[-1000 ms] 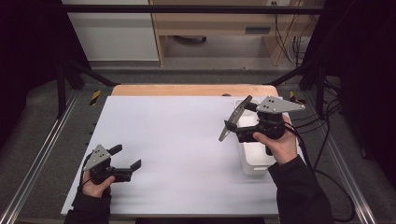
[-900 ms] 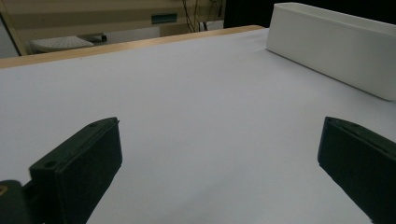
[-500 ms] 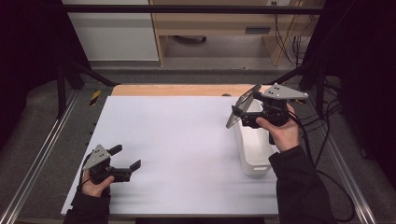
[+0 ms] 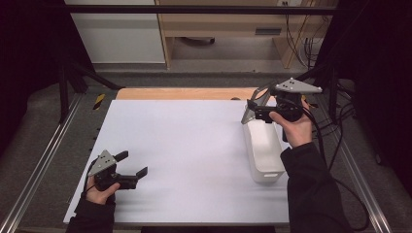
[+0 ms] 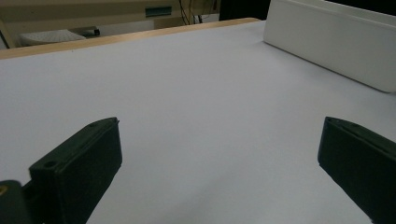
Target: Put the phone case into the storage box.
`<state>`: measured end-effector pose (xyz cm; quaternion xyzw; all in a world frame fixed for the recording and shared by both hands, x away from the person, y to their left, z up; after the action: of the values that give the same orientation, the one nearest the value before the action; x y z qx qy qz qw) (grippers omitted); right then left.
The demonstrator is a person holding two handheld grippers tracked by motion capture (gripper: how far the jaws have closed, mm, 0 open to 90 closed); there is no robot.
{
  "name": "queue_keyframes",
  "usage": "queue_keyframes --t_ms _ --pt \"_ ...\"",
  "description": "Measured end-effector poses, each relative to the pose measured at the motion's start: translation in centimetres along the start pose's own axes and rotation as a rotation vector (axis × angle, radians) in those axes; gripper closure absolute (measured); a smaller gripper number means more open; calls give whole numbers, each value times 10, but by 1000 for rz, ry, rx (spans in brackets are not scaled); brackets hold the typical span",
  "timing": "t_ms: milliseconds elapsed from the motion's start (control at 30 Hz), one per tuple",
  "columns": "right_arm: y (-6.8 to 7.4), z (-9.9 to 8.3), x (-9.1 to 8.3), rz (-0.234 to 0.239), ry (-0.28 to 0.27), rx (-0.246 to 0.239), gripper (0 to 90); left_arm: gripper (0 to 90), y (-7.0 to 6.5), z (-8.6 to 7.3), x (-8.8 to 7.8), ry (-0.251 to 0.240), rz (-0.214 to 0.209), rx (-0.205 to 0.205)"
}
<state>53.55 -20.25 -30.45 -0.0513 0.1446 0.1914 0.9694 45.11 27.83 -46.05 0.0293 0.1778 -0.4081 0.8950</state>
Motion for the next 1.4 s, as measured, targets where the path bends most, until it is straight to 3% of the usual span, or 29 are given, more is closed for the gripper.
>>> queue_keyframes --t_ms 700,1400 --pt "-24 -6 33 -156 64 55 116 0 1 -1 3 16 -11 3" --pt "-41 -25 66 -240 134 111 115 0 1 -3 6 26 -17 7"
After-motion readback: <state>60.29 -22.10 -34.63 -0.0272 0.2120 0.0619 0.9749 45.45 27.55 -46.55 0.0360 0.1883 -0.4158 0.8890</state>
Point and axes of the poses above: each handheld gripper's, and its own axes: x roughly forward along the jaws, z roughly out of its top, y roughly to its left, the point moved 2 cm from there along x, roughly forward along the jaws, and after that the axes turned 8 degrees about -z, right-handed, at the moved point
